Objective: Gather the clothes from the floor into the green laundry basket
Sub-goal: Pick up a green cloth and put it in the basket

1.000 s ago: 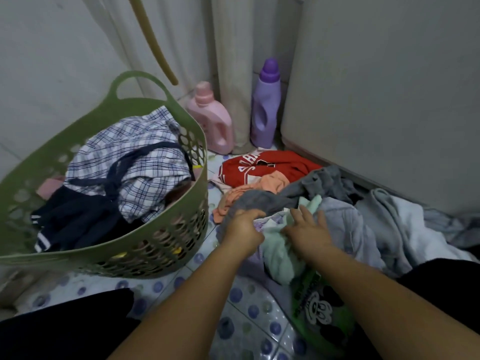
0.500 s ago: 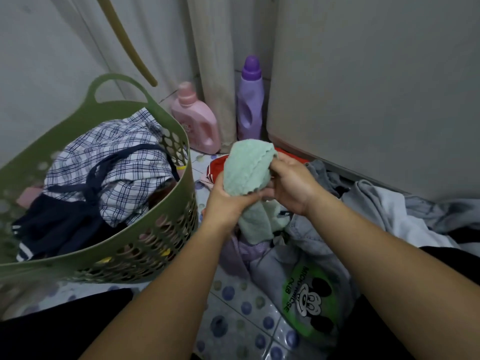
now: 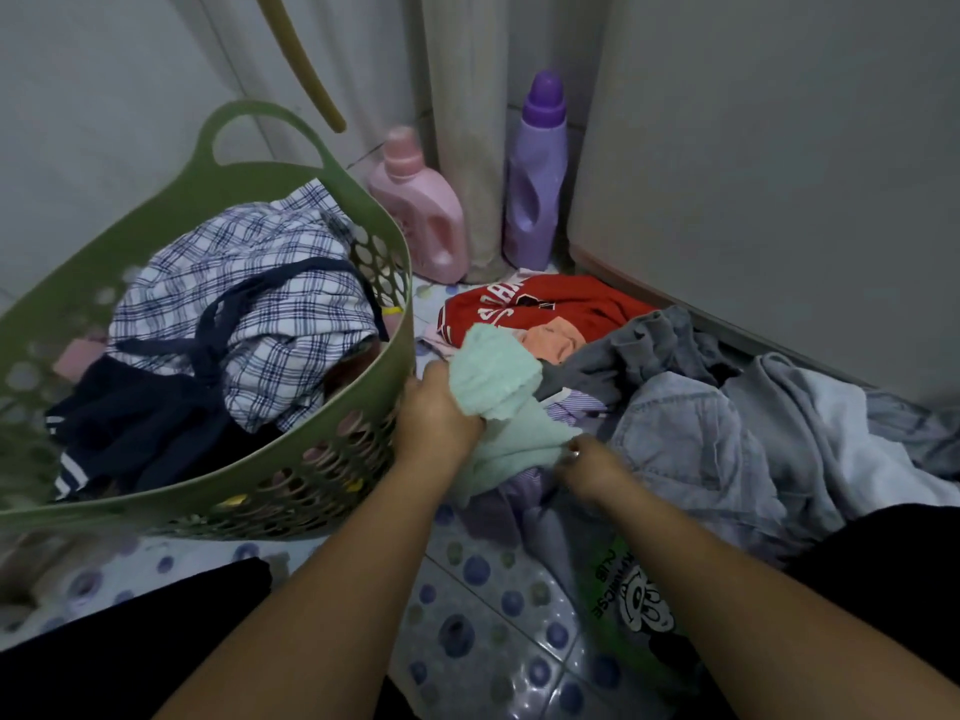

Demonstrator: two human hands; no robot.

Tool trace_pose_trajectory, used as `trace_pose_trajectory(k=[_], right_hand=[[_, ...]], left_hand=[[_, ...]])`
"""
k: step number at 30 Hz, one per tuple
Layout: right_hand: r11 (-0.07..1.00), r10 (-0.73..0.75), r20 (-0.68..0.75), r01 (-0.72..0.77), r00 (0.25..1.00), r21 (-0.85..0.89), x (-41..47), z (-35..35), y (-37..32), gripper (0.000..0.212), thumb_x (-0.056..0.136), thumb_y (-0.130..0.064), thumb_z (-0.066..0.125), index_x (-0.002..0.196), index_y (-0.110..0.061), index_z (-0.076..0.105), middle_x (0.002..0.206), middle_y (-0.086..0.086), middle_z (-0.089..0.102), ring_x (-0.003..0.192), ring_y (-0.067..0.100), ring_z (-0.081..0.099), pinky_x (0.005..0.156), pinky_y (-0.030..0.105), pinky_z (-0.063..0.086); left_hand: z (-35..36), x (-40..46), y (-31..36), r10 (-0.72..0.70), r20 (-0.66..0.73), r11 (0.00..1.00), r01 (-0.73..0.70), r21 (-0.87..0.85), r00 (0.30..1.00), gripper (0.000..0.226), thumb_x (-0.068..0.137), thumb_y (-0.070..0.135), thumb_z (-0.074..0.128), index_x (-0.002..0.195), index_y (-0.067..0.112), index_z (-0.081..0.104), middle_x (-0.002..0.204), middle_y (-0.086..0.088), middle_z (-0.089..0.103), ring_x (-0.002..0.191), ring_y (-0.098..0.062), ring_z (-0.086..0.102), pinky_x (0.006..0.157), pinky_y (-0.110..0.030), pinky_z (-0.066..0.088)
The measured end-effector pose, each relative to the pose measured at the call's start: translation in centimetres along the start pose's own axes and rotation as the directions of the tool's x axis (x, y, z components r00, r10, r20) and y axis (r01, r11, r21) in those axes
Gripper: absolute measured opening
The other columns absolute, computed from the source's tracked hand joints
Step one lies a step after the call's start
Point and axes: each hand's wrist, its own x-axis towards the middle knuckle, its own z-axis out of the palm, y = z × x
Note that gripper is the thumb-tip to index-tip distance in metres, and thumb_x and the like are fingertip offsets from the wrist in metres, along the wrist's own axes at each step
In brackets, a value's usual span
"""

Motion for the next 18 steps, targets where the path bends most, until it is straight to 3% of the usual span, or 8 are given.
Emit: trace_pose_trajectory(k=[5,8,10,14,16,18], right_hand=[[0.992,0.106,-0.029,-0.104,0.994,0.065,1.9,3.3,-0.2,0.055,0.078,-0.022,0.067,0.127,-0.002,0.052,0.129,0.018,0.058,0.117,0.031,0.057,0.092,0.032,0.046],[0.967,0.185,-0.022,-0.178,0.982,0.184,2.9,4.2,-0.5,0.055,0.083,-0.017,0.065,0.13,0.002,0.046,0.134,0.016,0.054,0.124,0.028,0.052,0.096,0.03,0.042],[0.932,0.244,-0.007,-0.233,0.97,0.277,3.6,4.6,-0.4,0.049,0.086,-0.018,0.063,0.129,-0.001,0.05,0.132,0.015,0.055,0.121,0.027,0.054,0.086,0.025,0.044],[0.949,0.228,0.033,-0.23,0.973,0.218,3.7,4.1,-0.6,0.035,0.093,-0.018,0.051,0.124,-0.004,0.059,0.13,0.014,0.06,0.118,0.025,0.058,0.052,0.013,0.031],[0.949,0.189,0.01,-0.185,0.982,0.255,3.3,3.2,-1.1,0.032,0.094,-0.019,0.049,0.12,-0.005,0.062,0.126,0.014,0.062,0.103,0.021,0.062,0.056,0.012,0.032],[0.947,0.121,-0.092,-0.087,0.988,0.31,3.1,2.5,-1.6,0.021,0.094,-0.018,0.049,0.096,-0.009,0.067,0.104,0.014,0.065,0.089,0.021,0.058,0.073,0.023,0.044]], left_hand=[[2.4,0.9,-2.5,-0.26,0.149,0.928,0.29,-0.236,0.954,0.078,0.067,0.046,0.076,0.132,0.012,0.051,0.133,-0.012,0.057,0.118,-0.033,0.057,0.092,-0.033,0.049],[3.2,0.8,-3.1,-0.356,0.172,0.838,0.395,-0.376,0.919,0.084,0.068,0.045,0.076,0.137,0.009,0.044,0.14,-0.011,0.051,0.123,-0.033,0.053,0.102,-0.042,0.047],[3.4,0.8,-3.4,-0.377,0.18,0.825,0.417,-0.381,0.909,0.079,0.074,0.038,0.075,0.138,0.005,0.041,0.141,-0.014,0.049,0.125,-0.033,0.051,0.103,-0.043,0.045],[3.7,1.2,-3.7,-0.359,0.199,0.832,0.41,-0.375,0.912,0.076,0.076,0.035,0.074,0.139,0.008,0.042,0.139,-0.013,0.051,0.124,-0.032,0.052,0.104,-0.043,0.045],[3.4,1.5,-3.3,-0.339,0.191,0.837,0.388,-0.386,0.921,0.07,0.079,0.035,0.072,0.139,0.012,0.045,0.138,-0.009,0.053,0.124,-0.03,0.053,0.105,-0.042,0.045],[3.2,1.5,-2.7,-0.319,0.175,0.835,0.364,-0.413,0.931,0.058,0.082,0.031,0.068,0.133,0.011,0.05,0.131,-0.002,0.057,0.121,-0.028,0.055,0.103,-0.039,0.046]])
